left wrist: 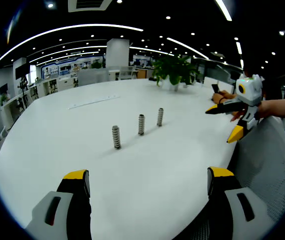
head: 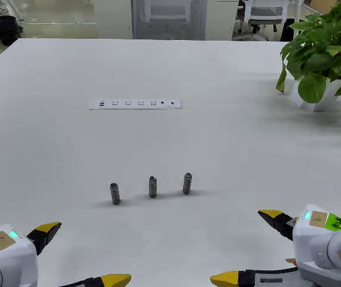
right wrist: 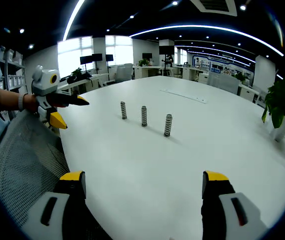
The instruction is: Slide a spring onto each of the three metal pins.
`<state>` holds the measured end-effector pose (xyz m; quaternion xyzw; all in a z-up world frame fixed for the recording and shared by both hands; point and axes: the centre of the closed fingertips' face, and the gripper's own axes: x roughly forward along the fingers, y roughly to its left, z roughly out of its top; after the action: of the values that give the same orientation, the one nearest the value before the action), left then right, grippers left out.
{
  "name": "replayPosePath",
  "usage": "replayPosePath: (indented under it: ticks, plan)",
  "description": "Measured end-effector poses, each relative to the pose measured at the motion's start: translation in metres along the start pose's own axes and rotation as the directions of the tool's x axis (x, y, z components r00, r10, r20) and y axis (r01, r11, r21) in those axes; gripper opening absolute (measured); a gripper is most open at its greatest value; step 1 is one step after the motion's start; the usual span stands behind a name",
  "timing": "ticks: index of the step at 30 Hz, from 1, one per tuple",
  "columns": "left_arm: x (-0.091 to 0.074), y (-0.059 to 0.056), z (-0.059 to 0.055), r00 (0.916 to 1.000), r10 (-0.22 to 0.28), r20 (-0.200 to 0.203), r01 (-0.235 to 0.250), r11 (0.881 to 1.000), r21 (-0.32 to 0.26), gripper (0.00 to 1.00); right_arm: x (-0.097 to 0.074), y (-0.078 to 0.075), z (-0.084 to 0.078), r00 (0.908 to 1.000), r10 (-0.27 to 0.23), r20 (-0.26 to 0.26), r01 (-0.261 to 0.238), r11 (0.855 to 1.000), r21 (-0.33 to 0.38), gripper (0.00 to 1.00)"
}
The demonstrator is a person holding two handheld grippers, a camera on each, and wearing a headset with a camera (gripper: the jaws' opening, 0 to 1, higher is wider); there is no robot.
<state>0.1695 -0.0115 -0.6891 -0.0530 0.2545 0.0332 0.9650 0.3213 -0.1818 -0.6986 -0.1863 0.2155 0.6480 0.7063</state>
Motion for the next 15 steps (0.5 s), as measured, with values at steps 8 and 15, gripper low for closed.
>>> replayPosePath:
  ticks: [8, 15]
  plan:
    - [-0.0002, -0.0007, 0.0008, 1.0, 0.0, 0.0, 0.0, 1.0, 0.001, 1.0, 0.0012, -0.0004, -0.0013, 1.0, 0.002, -0.003, -0.002, 1.0, -0.002, 0.98]
    - [-0.0004, -0.0019, 0.0014, 1.0, -0.003, -0.001, 0.003, 1.0, 0.003, 1.0, 0.001, 0.0007, -0.0009, 1.0, 0.004, -0.004, -0.004, 1.0, -0.003, 0.98]
